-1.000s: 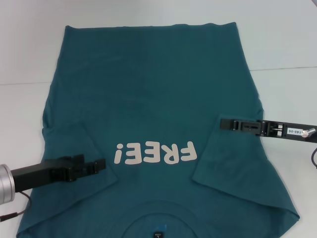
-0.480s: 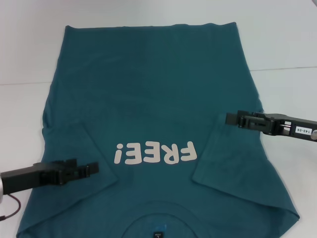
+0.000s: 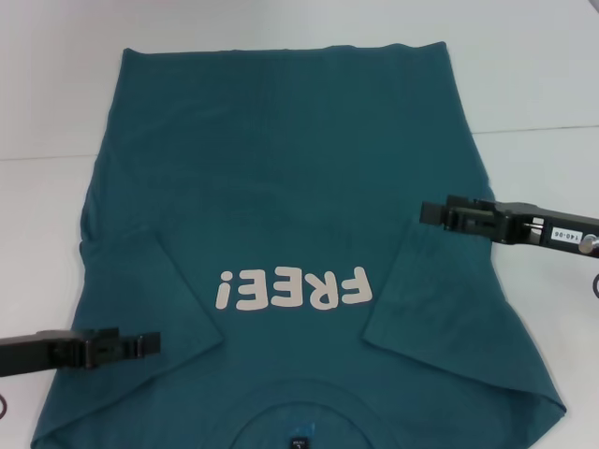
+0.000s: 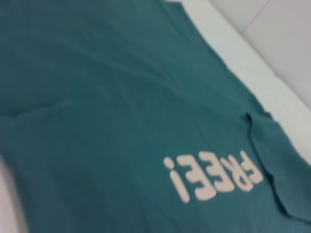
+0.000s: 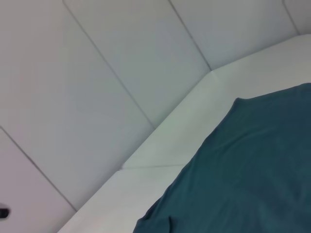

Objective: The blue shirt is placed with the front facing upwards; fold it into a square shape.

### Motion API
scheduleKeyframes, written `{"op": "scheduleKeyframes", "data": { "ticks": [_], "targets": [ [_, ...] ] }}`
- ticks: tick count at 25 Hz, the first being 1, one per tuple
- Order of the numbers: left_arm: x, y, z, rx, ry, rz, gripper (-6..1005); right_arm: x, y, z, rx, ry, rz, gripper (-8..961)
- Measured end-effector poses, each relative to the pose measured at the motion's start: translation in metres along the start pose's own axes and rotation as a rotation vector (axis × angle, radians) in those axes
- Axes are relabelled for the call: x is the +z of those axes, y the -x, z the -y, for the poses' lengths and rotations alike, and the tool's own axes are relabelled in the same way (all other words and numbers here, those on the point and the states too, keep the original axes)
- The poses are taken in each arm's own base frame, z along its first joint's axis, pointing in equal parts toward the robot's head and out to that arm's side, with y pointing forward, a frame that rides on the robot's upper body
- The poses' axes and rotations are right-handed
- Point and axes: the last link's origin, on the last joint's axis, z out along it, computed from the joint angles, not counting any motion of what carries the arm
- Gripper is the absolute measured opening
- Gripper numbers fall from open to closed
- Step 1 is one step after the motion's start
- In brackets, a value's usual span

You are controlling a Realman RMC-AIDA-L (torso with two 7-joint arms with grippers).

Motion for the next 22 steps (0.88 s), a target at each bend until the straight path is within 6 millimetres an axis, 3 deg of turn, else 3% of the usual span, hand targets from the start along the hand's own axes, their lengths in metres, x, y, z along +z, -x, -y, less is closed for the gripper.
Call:
{"op": "scheduleKeyframes", "data": {
  "ticks": [2, 6, 13, 22],
  "targets": [
    [-0.001, 0.000, 0.000, -0.003, -0.001, 0.005, 915, 0.000, 0.002, 0.001, 0.004, -0.007, 0.010, 898],
    [-0.023, 0.000, -0.002, -0.040, 0.020, 0.033, 913, -0.002, 0.007, 0.002, 0.010, -0.008, 0.043, 946],
    [-0.054, 0.008, 0.006, -0.132, 0.032, 0.041, 908, -0.010, 0.010, 0.004, 0.020, -0.018, 0.075, 947],
    [-0.065, 0.025, 0.018, -0.215, -0.055, 0.127, 907, -0.013, 0.015, 0.006, 0.024, -0.020, 0.076, 946]
  ]
}}
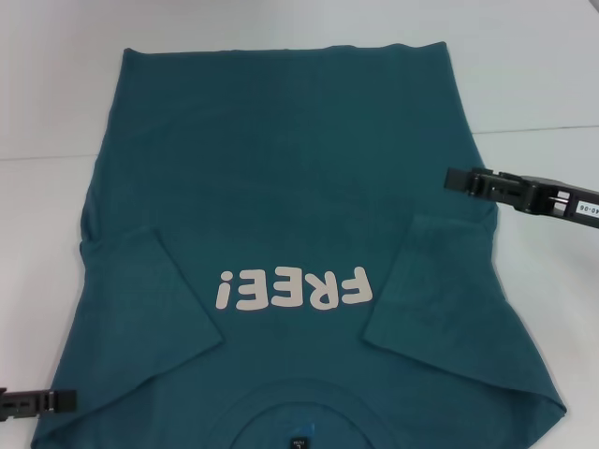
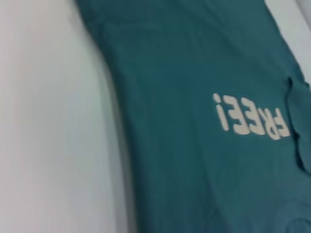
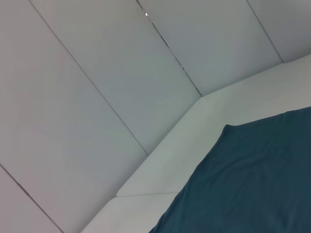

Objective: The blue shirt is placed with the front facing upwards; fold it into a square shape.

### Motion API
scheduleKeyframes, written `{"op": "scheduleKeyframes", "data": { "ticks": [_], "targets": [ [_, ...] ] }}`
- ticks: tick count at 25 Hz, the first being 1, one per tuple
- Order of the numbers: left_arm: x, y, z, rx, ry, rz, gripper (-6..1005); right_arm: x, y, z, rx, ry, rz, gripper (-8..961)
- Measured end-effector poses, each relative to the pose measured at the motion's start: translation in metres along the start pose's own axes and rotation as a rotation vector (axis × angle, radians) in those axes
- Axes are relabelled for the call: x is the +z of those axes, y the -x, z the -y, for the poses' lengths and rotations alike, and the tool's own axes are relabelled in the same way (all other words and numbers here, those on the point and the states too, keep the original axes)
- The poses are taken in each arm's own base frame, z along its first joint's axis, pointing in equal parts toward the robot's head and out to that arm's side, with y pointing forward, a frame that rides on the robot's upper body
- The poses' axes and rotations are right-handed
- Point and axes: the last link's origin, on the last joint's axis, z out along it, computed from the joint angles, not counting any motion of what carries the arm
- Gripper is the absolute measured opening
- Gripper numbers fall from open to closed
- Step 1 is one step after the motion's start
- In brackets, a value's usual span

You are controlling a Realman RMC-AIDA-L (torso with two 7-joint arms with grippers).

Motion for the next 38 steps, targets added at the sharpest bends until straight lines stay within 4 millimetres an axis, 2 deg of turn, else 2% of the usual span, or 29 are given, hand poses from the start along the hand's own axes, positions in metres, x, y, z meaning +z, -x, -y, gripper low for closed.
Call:
{"op": "scheduleKeyframes", "data": {
  "ticks": [20, 38],
  "targets": [
    [0.000, 0.010, 0.009, -0.017, -0.057, 0.053, 903, -0.006, 0.004, -0.002, 0.001, 0.019, 0.021, 947],
    [0.009, 0.010, 0.000, 0.004, -0.016, 0.097, 892, -0.006, 0.004, -0.002, 0.003, 0.020, 0.021, 946]
  ]
}}
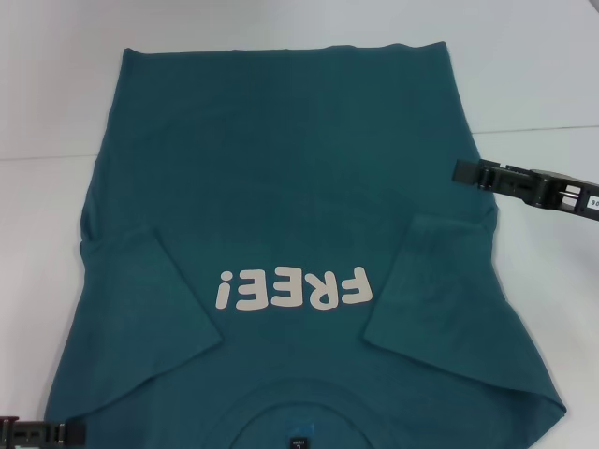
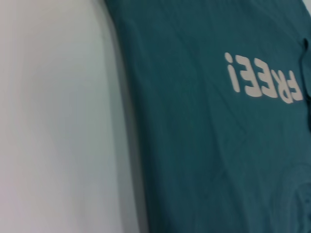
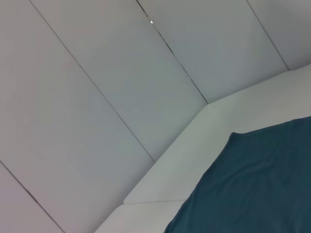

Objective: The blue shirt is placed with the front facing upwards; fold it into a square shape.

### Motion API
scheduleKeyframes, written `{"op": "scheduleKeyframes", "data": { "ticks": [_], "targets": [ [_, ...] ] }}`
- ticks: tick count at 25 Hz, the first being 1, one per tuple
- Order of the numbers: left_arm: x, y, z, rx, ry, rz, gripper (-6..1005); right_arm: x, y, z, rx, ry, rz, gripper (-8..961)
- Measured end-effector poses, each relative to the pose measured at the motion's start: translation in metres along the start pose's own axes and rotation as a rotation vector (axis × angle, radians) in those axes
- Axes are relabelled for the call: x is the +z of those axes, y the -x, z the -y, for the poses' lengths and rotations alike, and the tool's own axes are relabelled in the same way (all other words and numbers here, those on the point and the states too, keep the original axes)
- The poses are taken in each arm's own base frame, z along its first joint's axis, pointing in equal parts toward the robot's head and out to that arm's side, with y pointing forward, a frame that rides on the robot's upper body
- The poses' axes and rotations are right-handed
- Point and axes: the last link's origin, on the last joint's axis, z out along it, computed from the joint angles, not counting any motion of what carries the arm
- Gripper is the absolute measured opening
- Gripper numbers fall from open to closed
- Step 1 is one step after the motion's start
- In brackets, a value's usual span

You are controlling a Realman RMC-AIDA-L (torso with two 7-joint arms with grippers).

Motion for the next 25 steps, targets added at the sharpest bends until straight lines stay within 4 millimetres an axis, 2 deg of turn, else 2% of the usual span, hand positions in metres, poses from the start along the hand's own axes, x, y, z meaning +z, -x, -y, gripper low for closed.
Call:
{"op": "scheduleKeyframes", "data": {
  "ticks": [11, 19, 25],
  "targets": [
    [0.006, -0.008, -0.010, 0.027, 0.049, 0.012, 886, 0.000, 0.000, 0.000, 0.000, 0.000, 0.000, 946],
    [-0.007, -0.006, -0.003, 0.018, 0.004, 0.017, 881, -0.001, -0.001, 0.001, 0.002, -0.005, 0.001, 946],
    [-0.010, -0.002, 0.000, 0.009, -0.018, 0.049, 877, -0.001, -0.001, 0.001, 0.002, -0.008, 0.001, 945]
  ]
}}
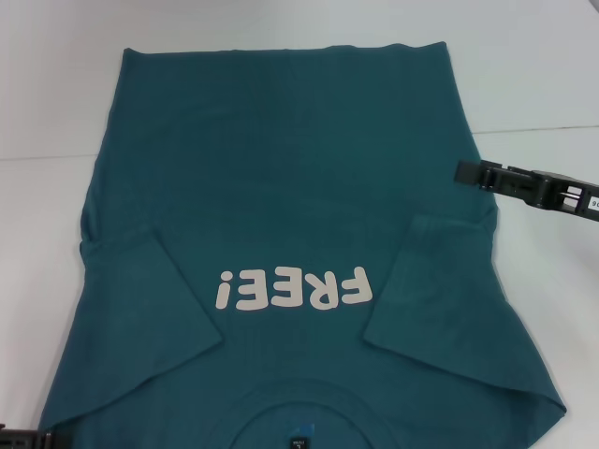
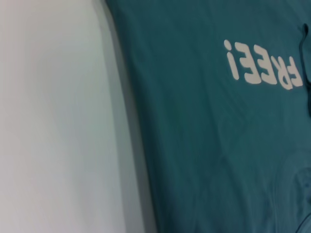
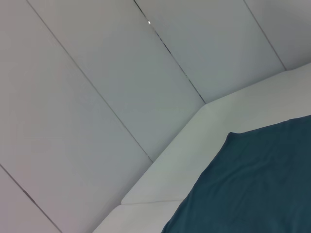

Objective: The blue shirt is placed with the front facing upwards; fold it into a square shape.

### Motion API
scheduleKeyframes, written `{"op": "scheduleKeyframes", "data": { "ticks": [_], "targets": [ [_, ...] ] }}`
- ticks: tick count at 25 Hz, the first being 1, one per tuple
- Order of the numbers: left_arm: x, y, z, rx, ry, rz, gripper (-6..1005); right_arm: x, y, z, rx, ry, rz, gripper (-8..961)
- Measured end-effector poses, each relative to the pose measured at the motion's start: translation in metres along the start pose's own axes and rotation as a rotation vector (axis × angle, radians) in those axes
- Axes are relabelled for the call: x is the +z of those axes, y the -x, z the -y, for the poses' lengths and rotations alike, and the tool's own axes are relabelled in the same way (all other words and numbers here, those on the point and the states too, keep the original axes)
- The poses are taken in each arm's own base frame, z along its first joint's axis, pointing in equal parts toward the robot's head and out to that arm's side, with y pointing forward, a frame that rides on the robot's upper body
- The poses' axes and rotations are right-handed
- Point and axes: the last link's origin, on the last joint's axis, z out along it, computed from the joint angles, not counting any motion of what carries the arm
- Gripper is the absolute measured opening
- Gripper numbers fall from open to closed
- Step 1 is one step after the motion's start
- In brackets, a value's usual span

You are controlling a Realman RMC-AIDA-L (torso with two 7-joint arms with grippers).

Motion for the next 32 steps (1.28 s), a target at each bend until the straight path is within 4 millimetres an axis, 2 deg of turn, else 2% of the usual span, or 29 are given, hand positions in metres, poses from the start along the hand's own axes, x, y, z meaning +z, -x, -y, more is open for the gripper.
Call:
{"op": "scheduleKeyframes", "data": {
  "ticks": [21, 32],
  "targets": [
    [0.007, -0.005, -0.002, -0.023, -0.022, 0.043, 865, -0.004, -0.001, 0.001, 0.006, -0.006, 0.008, 945],
    [0.016, -0.016, -0.011, 0.009, 0.003, 0.060, 858, -0.006, 0.001, 0.002, 0.009, -0.004, 0.007, 944]
  ]
}}
